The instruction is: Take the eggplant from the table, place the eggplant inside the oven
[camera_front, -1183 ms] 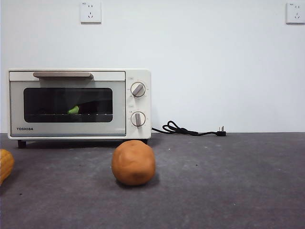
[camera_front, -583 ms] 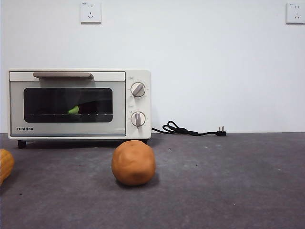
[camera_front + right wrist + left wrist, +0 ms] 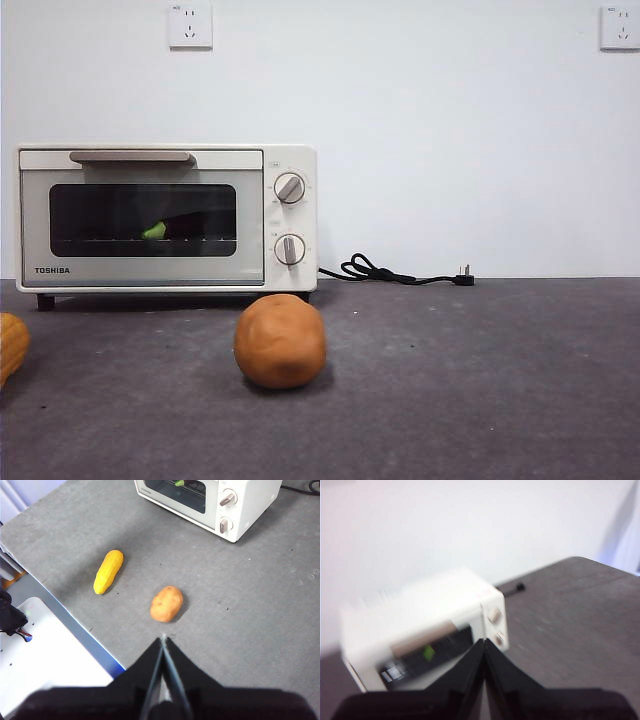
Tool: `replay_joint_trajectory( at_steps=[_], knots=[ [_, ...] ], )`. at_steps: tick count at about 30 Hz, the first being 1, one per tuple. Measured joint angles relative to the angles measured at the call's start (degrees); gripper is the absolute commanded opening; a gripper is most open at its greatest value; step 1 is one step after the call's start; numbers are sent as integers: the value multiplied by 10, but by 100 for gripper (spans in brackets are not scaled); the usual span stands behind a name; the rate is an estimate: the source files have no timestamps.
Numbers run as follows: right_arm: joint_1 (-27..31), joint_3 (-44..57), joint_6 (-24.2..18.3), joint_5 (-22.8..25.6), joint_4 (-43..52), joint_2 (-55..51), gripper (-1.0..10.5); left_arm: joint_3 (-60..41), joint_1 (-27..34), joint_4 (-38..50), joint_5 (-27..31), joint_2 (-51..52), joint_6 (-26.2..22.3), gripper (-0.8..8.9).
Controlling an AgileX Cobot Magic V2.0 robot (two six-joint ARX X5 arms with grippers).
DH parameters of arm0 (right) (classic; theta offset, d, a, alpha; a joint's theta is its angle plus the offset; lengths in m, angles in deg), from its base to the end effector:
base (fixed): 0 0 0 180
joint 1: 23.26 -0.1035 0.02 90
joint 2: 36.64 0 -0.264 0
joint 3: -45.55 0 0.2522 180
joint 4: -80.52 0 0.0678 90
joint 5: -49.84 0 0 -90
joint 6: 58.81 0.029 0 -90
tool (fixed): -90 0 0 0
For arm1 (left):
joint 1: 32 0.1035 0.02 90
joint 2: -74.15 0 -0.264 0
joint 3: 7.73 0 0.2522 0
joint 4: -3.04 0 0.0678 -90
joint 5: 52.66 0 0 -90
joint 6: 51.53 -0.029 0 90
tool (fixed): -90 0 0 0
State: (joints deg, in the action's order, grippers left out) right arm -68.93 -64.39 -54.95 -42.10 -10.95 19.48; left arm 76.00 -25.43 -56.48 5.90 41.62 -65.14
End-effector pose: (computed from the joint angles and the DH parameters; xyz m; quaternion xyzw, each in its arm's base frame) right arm 0.0680 0.0710 0.4671 -0.0909 0.3122 0.3717 0.8695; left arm 0.0484 -0.0096 0.4286 0.0919 0.0427 -0.2214 0.9699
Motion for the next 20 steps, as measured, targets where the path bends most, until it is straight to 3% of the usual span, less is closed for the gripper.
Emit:
replay_joint_trajectory(
  at_steps=[6,13,20],
  knots=[
    [0,0,0,0,0,0,1,-28,0,90,0,73,-69,-4],
    [0,0,0,0,0,0,1,-209,0,273,0,186,-83,-5],
    [0,0,0,0,0,0,1,-412,0,283,0,243,-85,-4]
  ],
)
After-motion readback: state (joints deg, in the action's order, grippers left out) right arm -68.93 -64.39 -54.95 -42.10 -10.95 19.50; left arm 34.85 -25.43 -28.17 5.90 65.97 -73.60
